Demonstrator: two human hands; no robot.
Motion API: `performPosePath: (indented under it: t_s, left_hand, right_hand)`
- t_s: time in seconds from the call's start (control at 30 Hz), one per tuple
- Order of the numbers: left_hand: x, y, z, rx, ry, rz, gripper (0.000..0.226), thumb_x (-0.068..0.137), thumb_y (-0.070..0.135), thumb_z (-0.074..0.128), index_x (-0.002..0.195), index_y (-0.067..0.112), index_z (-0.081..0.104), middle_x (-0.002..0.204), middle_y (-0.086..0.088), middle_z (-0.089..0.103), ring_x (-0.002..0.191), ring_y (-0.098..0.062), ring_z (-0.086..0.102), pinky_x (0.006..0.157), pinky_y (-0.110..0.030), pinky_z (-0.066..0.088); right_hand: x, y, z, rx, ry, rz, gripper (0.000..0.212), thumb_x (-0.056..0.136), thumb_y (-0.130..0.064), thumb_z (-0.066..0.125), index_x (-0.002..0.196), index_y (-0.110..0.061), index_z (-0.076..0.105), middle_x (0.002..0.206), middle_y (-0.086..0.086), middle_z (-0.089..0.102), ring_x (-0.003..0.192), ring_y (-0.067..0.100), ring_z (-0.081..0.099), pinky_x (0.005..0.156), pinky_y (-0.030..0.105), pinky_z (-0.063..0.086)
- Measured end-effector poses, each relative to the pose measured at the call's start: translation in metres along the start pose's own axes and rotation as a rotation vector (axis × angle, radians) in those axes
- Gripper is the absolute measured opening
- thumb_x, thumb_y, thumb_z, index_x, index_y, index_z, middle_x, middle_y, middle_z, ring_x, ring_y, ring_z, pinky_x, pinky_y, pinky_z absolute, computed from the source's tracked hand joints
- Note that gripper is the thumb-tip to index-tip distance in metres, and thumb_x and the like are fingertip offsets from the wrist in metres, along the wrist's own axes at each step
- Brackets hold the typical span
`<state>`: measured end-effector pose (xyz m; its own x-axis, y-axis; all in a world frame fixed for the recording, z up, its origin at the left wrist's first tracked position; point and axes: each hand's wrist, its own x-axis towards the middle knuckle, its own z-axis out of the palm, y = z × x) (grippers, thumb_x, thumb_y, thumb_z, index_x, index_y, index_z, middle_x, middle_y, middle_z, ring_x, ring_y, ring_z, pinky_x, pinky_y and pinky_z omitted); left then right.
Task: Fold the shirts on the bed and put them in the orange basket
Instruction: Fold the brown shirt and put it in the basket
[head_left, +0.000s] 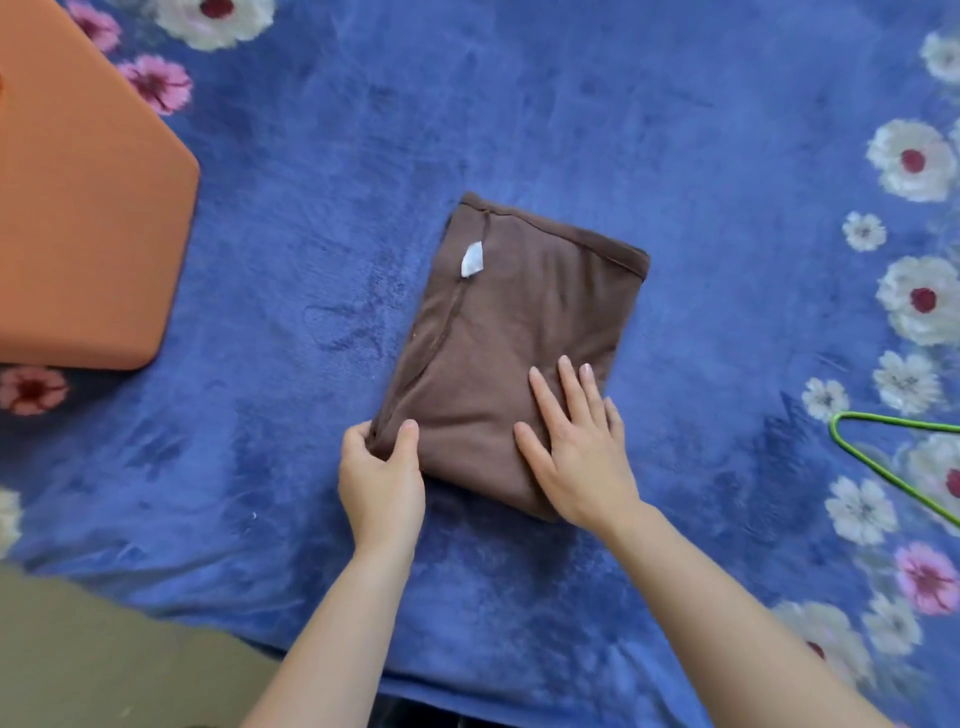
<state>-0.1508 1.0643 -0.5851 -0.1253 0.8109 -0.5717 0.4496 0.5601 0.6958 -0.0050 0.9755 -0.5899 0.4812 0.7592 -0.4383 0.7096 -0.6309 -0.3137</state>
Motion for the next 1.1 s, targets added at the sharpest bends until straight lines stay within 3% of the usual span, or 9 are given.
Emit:
performPosePath:
  t_s: [0.13, 0.23, 0.43, 0.6, 0.67, 0.77, 0.87, 0.97, 1.1]
  left_hand:
    - [0.014, 0.007, -0.005, 0.148, 0.021, 0.164, 0.04, 0.087, 0.023, 0.061, 0.124, 0.018, 0.046, 0.122, -0.004, 0.044, 0.117, -0.021, 0.04, 0.1, -0.035, 0.034]
    - [0.033, 0.016, -0.014, 0.287, -0.204, 0.133, 0.046, 0.088, 0.038, 0.061, 0.128, 0.022, 0.044, 0.107, 0.002, 0.056, 0.108, -0.019, 0.049, 0.088, -0.03, 0.034]
    - [0.05, 0.028, -0.017, 0.449, -0.44, 0.151, 0.035, 0.09, 0.033, 0.055, 0.122, 0.025, 0.043, 0.082, 0.001, 0.056, 0.089, -0.023, 0.055, 0.073, -0.033, 0.034]
    - [0.053, 0.033, -0.033, 0.352, -0.692, 0.262, 0.069, 0.095, 0.015, 0.05, 0.139, 0.058, 0.017, 0.065, -0.001, 0.033, 0.052, -0.006, 0.032, 0.052, -0.015, 0.032]
    - [0.054, 0.041, -0.039, 0.362, -0.803, 0.357, 0.068, 0.096, 0.008, 0.048, 0.136, 0.058, 0.025, 0.073, 0.009, 0.049, 0.06, 0.002, 0.045, 0.062, -0.004, 0.036]
    - [0.052, 0.055, -0.046, 0.402, -0.959, 0.283, 0.049, 0.095, 0.0, 0.043, 0.115, 0.041, 0.062, 0.118, 0.02, 0.064, 0.106, 0.006, 0.057, 0.086, -0.005, 0.043]
    - [0.047, 0.067, -0.057, 0.445, -1.03, 0.017, 0.038, 0.093, 0.003, 0.044, 0.095, 0.022, 0.077, 0.09, -0.004, 0.07, 0.067, -0.016, 0.059, 0.057, -0.02, 0.051]
    - [0.044, 0.08, -0.062, 0.463, -1.121, -0.196, 0.025, 0.094, 0.009, 0.046, 0.093, -0.002, 0.068, 0.064, -0.008, 0.054, 0.048, -0.013, 0.053, 0.05, -0.022, 0.048]
    - [0.049, 0.11, -0.044, 0.241, -1.007, -0.328, 0.024, 0.094, 0.021, 0.046, 0.074, 0.011, 0.055, 0.053, -0.001, 0.046, 0.034, -0.01, 0.048, 0.039, -0.016, 0.043]
  right_hand:
    - [0.001, 0.004, -0.006, 0.185, 0.203, 0.018, 0.056, 0.094, -0.036, 0.027, 0.149, -0.025, 0.029, 0.158, -0.004, 0.02, 0.146, 0.011, 0.008, 0.116, 0.035, 0.006]
    - [-0.012, 0.026, -0.013, 0.055, 0.318, -0.103, 0.069, 0.075, -0.017, 0.032, 0.144, -0.011, 0.038, 0.151, 0.005, 0.037, 0.141, 0.016, 0.026, 0.112, 0.038, 0.021]
    - [-0.037, 0.046, 0.003, -0.327, 0.07, -0.433, 0.097, 0.06, -0.015, 0.055, 0.15, -0.019, 0.018, 0.156, 0.002, 0.022, 0.145, 0.022, 0.019, 0.114, 0.043, 0.019]
    - [-0.014, 0.043, -0.001, -0.32, -0.005, -0.441, 0.073, 0.075, -0.034, 0.044, 0.146, -0.022, 0.032, 0.151, 0.002, 0.036, 0.141, 0.018, 0.025, 0.114, 0.041, 0.02]
    - [-0.012, 0.043, -0.008, -0.2, -0.068, -0.417, 0.069, 0.076, -0.033, 0.04, 0.144, -0.026, 0.039, 0.15, -0.002, 0.038, 0.141, 0.014, 0.026, 0.115, 0.036, 0.017]
    - [-0.015, 0.04, -0.028, 0.131, -0.152, -0.337, 0.064, 0.077, -0.045, 0.041, 0.14, -0.034, 0.043, 0.148, -0.014, 0.034, 0.14, 0.0, 0.022, 0.116, 0.018, 0.008]
    - [-0.027, 0.038, -0.047, 0.362, -0.255, -0.241, 0.064, 0.071, -0.055, 0.051, 0.126, -0.023, 0.061, 0.131, -0.013, 0.057, 0.123, -0.001, 0.047, 0.107, 0.017, 0.032]
    - [-0.034, 0.036, -0.059, 0.684, -0.379, -0.078, 0.034, 0.055, -0.049, 0.061, 0.076, -0.023, 0.069, 0.074, -0.016, 0.061, 0.071, -0.004, 0.052, 0.069, 0.022, 0.044]
    - [-0.012, 0.035, -0.071, 1.018, -0.384, 0.081, 0.02, 0.047, -0.033, 0.066, 0.059, -0.018, 0.073, 0.064, -0.008, 0.063, 0.067, 0.001, 0.057, 0.07, 0.021, 0.048]
